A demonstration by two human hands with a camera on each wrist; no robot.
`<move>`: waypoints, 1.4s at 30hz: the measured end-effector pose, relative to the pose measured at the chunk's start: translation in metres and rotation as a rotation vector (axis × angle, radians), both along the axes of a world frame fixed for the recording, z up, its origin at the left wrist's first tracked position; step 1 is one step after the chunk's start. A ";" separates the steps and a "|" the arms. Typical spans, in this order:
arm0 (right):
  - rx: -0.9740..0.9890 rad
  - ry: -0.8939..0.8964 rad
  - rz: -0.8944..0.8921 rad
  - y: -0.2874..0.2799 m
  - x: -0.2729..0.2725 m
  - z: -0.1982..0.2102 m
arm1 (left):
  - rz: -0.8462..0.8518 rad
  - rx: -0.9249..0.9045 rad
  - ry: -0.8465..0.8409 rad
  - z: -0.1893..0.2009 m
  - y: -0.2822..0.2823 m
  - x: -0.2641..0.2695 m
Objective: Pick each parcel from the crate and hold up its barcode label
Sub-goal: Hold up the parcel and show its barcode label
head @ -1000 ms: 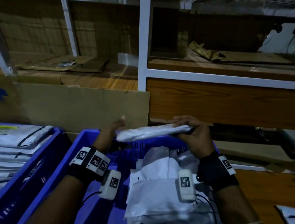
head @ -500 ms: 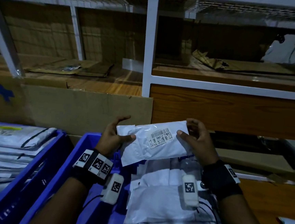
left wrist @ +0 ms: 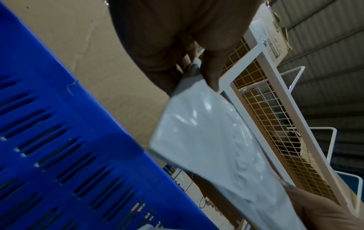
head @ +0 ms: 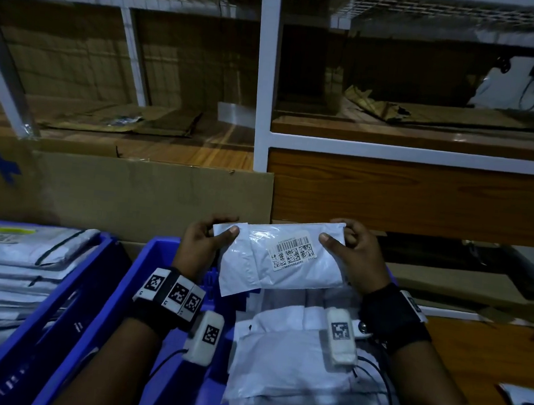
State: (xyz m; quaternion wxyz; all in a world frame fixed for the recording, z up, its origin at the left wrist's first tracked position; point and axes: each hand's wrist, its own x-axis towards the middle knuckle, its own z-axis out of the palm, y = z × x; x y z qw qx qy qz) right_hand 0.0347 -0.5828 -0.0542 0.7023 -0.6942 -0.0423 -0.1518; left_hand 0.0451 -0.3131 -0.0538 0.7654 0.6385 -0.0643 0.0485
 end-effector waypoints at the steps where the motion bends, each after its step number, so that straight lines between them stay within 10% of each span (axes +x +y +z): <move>1: 0.001 -0.006 0.006 0.000 0.000 0.000 | 0.010 0.000 -0.007 0.000 0.000 0.000; 42: 0.084 0.011 0.058 -0.002 -0.001 -0.002 | -0.106 0.104 0.089 0.001 -0.003 -0.008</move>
